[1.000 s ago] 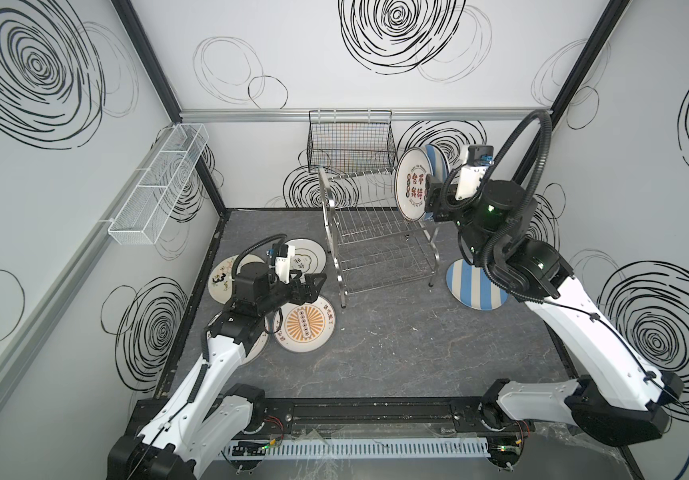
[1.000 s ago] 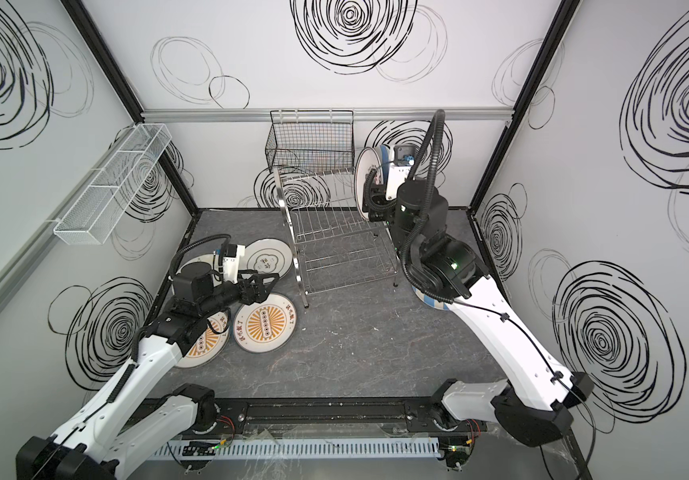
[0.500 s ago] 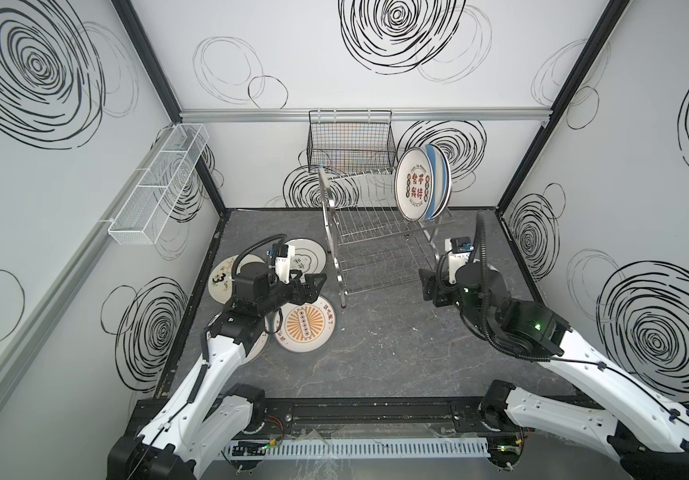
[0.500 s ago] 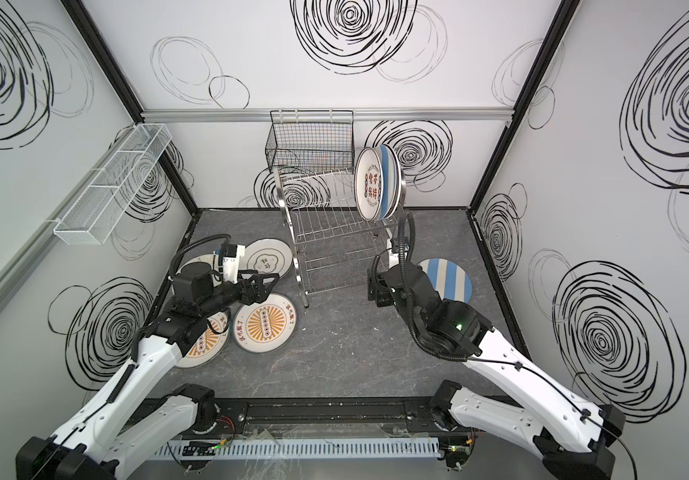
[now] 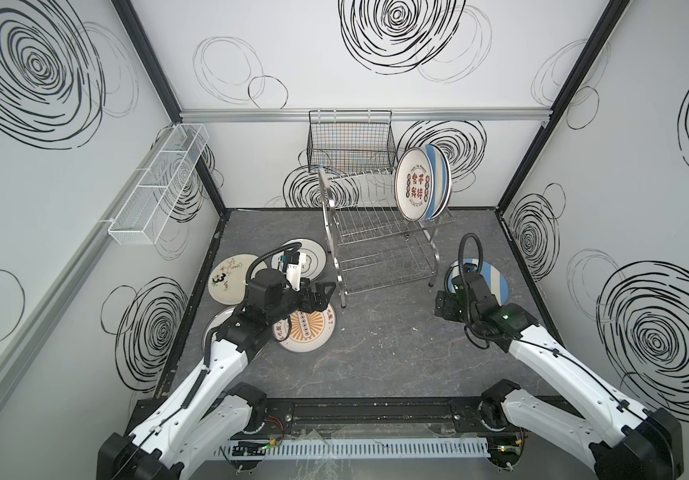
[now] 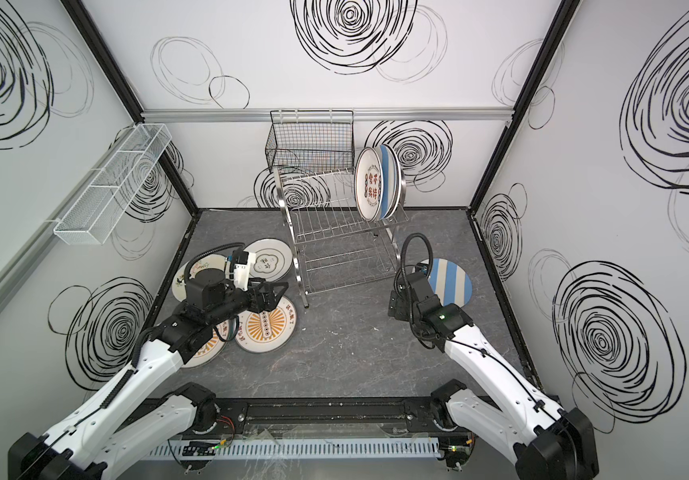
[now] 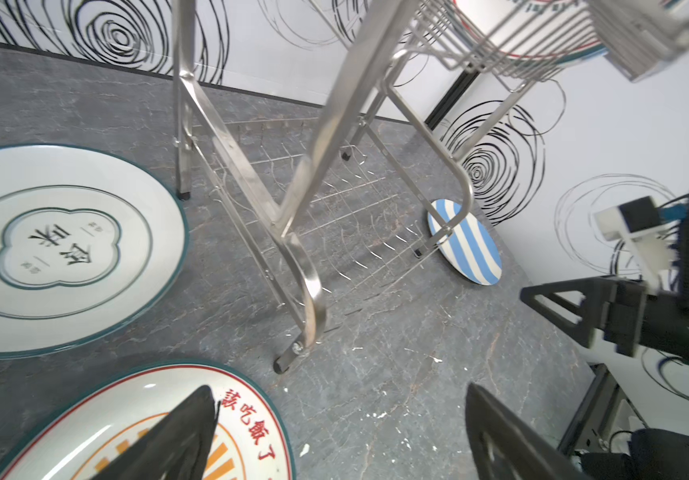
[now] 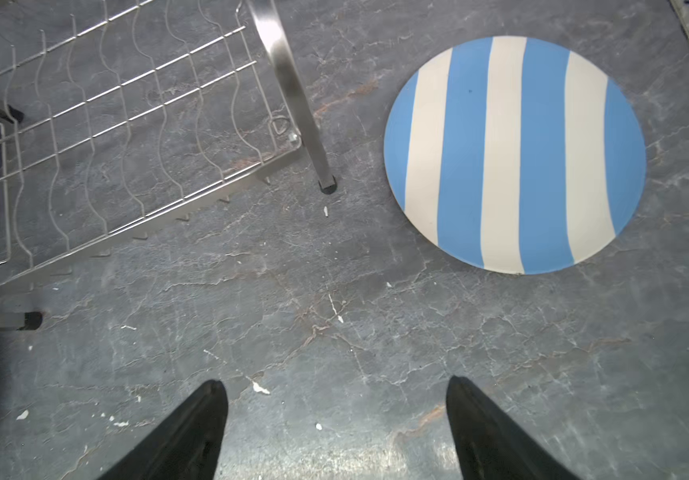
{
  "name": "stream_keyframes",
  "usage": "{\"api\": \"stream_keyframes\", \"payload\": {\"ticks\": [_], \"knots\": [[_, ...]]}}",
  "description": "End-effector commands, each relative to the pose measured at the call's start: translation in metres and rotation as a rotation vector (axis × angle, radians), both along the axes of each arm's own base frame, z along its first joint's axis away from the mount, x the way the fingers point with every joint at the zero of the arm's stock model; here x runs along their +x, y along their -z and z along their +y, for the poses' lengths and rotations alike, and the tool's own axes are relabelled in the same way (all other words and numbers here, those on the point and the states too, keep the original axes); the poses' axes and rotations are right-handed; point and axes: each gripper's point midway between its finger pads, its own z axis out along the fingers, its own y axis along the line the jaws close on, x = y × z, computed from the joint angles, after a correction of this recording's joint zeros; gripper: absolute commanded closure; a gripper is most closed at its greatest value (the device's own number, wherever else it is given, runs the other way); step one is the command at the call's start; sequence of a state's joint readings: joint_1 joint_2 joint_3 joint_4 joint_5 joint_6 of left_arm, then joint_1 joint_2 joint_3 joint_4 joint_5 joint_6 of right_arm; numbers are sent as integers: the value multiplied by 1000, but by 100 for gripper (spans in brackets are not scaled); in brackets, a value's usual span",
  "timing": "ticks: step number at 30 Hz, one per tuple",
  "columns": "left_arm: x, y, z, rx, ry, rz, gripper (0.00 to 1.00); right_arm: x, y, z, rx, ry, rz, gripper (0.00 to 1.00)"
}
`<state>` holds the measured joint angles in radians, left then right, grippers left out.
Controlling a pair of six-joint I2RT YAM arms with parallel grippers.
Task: Load the plates into the dish rack
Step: 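Move the right gripper down to the blue-and-cream striped plate on the table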
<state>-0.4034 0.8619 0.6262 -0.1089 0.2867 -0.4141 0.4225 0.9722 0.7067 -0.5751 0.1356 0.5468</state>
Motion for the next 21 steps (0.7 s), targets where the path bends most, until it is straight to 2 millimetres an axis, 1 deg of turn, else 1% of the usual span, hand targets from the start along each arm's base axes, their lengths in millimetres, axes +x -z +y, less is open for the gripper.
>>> {"api": "stream_keyframes", "payload": {"ticks": [1,5,8,11,13,16,19,21], "knots": [[-4,8,-8,-51,-42,19,4,14,14,-7,-2,-27,10,11],[-15,22,-18,-33,-41,30,4,28,39,-29,-36,6,76,9],[-21,33,-20,-36,-37,47,4,40,53,-36,-28,11,107,9],[-24,42,-21,-42,-34,69,4,49,62,-37,-8,8,170,8],[-25,43,-22,-53,-26,77,4,54,70,-36,2,9,201,8],[-24,35,-27,-76,-10,68,4,59,82,-35,21,16,212,8],[-23,27,-30,-84,-1,58,4,64,82,-39,8,31,193,8],[-23,26,-30,-83,1,55,4,67,79,-45,-15,52,182,8]]}}
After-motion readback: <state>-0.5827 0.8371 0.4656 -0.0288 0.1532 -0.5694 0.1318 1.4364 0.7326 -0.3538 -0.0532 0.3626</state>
